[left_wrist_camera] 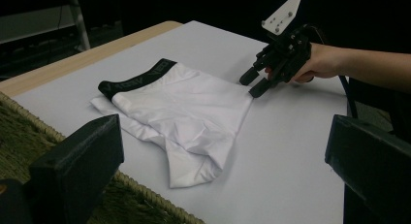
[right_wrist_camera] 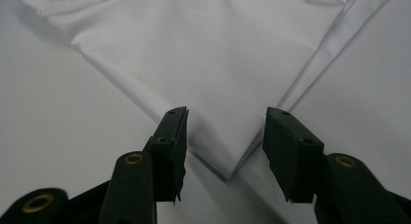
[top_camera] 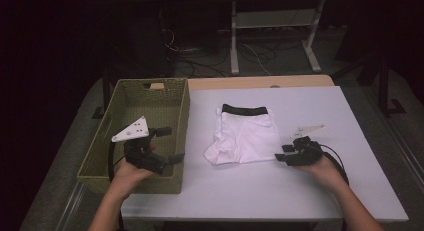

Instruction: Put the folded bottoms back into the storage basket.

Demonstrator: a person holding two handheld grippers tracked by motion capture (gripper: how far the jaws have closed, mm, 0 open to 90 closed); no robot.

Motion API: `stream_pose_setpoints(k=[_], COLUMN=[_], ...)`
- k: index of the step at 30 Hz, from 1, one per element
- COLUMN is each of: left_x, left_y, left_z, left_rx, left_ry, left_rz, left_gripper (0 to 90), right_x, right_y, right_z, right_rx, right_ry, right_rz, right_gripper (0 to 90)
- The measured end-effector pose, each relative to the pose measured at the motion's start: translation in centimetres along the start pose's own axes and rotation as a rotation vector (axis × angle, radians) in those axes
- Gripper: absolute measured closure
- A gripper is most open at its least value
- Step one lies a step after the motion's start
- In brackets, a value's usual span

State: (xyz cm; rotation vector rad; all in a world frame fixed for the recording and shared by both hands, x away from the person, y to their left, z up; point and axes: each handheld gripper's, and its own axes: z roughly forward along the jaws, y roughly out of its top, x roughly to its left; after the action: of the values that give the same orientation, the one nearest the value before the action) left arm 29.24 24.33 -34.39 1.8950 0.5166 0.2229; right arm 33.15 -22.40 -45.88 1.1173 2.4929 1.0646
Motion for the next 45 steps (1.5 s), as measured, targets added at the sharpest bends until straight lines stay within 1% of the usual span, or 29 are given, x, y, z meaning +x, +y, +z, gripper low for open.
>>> stream_pose_setpoints(k=[2, 8, 9, 14, 17, 22, 23, 24, 27, 29, 32, 38, 41, 43, 45], left_x=[0.0, 0.0, 0.0, 0.0, 0.0, 0.0, 0.0, 0.0, 0.0, 0.0, 0.0, 0.0, 0.1, 0.1, 0.0], left_y=[0.0, 0.0, 0.0, 0.0, 0.0, 0.0, 0.0, 0.0, 0.0, 0.0, 0.0, 0.0, 0.0, 0.0, 0.0], left_z=[0.0, 0.0, 0.0, 0.0, 0.0, 0.0, 0.0, 0.0, 0.0, 0.0, 0.0, 0.1, 0.0, 0.0, 0.0], left_rx=[0.0, -0.001, 0.0, 0.0, 0.001, 0.001, 0.001, 0.001, 0.002, 0.002, 0.002, 0.003, 0.002, 0.002, 0.002], left_ry=[0.0, -0.001, -0.002, -0.002, -0.002, -0.001, -0.001, -0.001, -0.002, -0.002, -0.004, -0.006, -0.007, -0.007, -0.006], left_rz=[0.0, 0.001, 0.0, 0.0, 0.0, -0.001, -0.001, -0.001, -0.001, -0.001, -0.002, -0.002, -0.003, -0.003, -0.001], left_gripper=[0.4, 0.4, 0.4, 0.4, 0.4, 0.4, 0.4, 0.4, 0.4, 0.4, 0.4, 0.4, 0.4, 0.4, 0.4], right_x=[0.1, 0.2, 0.3, 0.4, 0.4, 0.4, 0.4, 0.4, 0.4, 0.4, 0.5, 0.2, 0.3, 0.3, 0.3], right_y=[-0.1, -0.1, -0.2, -0.2, -0.2, -0.2, -0.2, -0.2, -0.2, -0.2, -0.1, 0.1, 0.5, 0.6, 0.7], right_z=[0.2, 0.2, 0.2, 0.2, 0.2, 0.3, 0.3, 0.3, 0.3, 0.3, 0.3, 0.3, -0.1, -0.4, -0.8], right_rx=[0.009, 0.005, 0.006, 0.008, 0.005, 0.004, 0.005, 0.005, 0.003, 0.004, 0.003, 0.004, -0.005, -0.013, -0.02], right_ry=[-0.002, -0.01, -0.021, -0.038, -0.041, -0.042, -0.041, -0.041, -0.04, -0.042, -0.048, -0.033, -0.033, -0.03, -0.03], right_rz=[-0.005, -0.02, -0.032, -0.04, -0.037, -0.043, -0.044, -0.044, -0.053, -0.056, -0.071, -0.052, -0.061, -0.056, -0.06], right_gripper=[50.2, 51.7, 53.8, 62.7, 69.3, 73.8, 76.1, 76.1, 81.7, 82.5, 84.4, 85.1, 85.1, 85.1, 85.1])
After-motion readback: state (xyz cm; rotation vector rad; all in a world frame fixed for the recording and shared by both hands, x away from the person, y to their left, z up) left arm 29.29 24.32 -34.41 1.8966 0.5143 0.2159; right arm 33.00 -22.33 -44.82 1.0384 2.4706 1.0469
